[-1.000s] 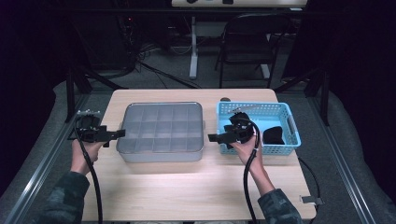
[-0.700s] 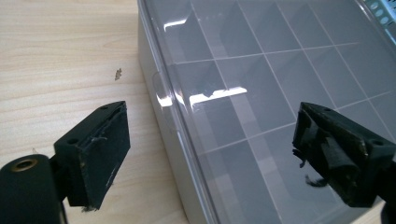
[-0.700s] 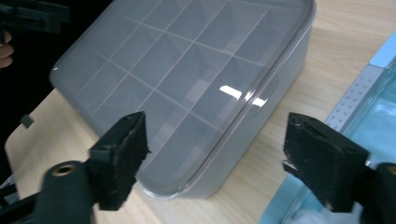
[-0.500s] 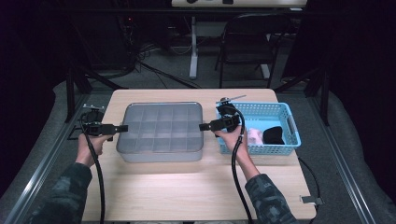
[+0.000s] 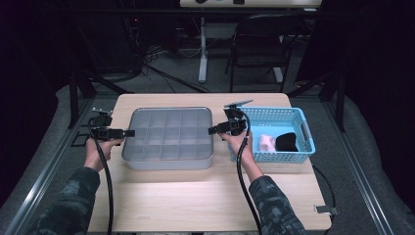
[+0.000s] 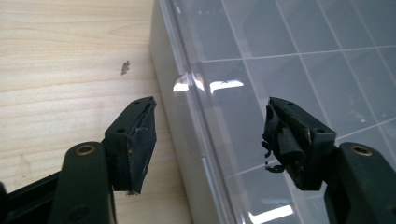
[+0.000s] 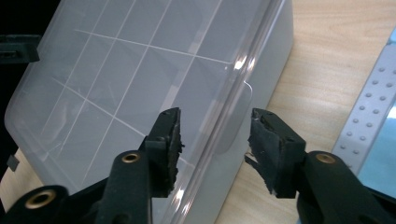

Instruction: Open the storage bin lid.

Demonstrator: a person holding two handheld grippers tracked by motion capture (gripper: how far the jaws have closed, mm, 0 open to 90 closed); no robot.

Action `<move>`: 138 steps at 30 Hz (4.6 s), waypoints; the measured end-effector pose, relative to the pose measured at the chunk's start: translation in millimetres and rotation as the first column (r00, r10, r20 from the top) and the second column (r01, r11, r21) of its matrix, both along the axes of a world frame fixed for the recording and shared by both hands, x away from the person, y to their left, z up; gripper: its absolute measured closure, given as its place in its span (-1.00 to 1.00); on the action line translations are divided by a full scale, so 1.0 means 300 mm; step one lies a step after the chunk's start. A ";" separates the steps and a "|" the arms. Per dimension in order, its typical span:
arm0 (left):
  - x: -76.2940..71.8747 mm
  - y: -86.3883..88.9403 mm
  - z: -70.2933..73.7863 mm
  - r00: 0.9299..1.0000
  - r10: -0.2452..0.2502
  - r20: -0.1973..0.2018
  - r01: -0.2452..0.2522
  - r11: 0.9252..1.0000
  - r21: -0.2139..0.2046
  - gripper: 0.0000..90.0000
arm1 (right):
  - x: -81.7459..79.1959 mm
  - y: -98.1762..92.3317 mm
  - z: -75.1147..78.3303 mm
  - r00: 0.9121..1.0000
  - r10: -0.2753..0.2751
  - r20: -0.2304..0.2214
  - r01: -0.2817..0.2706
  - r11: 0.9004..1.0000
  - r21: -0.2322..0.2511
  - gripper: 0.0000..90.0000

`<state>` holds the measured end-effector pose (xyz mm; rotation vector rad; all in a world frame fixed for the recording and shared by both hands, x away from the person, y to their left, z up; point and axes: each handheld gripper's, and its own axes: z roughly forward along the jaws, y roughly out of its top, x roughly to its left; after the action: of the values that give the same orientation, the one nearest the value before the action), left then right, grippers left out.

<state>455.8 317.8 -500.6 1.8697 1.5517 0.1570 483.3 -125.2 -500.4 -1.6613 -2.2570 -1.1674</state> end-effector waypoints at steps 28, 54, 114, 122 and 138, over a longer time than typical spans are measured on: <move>-0.013 0.000 0.011 1.000 -0.009 0.009 0.009 1.000 0.022 0.29 | 0.004 0.004 -0.029 1.000 0.001 -0.014 -0.001 1.000 0.022 0.34; -0.017 -0.027 0.034 0.999 -0.023 0.046 0.017 0.990 0.138 0.53 | -0.002 -0.005 -0.040 0.999 -0.032 -0.019 0.033 0.997 0.069 0.40; -0.052 0.058 0.042 0.998 0.064 0.025 -0.056 0.972 -0.226 0.45 | -0.038 -0.046 0.001 0.998 -0.070 -0.010 0.070 0.973 0.221 0.62; -0.069 0.068 0.067 0.998 0.050 0.041 -0.039 0.972 -0.231 0.50 | -0.052 -0.053 0.025 0.998 -0.064 0.007 0.061 0.971 0.231 0.65; -0.119 0.085 0.128 0.994 0.027 0.103 0.001 0.965 -0.263 0.61 | -0.091 -0.067 0.069 0.997 -0.062 0.035 0.050 0.962 0.270 0.70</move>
<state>420.1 343.2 -462.3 1.6179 1.4369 0.0516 455.9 -145.4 -479.8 -1.6162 -1.9766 -1.4611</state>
